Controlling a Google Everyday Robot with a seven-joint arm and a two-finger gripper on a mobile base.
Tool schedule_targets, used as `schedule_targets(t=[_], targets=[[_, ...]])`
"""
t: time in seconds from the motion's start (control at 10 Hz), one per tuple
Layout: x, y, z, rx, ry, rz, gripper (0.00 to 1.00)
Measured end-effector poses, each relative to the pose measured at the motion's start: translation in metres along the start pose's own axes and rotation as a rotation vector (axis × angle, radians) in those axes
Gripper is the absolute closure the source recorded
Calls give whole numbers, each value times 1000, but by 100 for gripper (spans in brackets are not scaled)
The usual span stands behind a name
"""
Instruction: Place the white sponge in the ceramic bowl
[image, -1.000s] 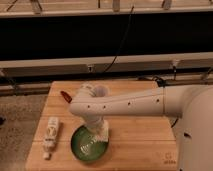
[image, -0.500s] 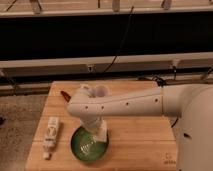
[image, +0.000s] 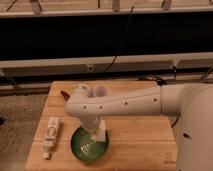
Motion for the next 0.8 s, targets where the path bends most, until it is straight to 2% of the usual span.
schedule_targets(t=[0.2, 0.4, 0.8], targets=[[0, -2, -2, 2, 2, -9, 34], [0, -4, -4, 4, 4, -16, 22], [1, -7, -5, 4, 5, -29, 21]])
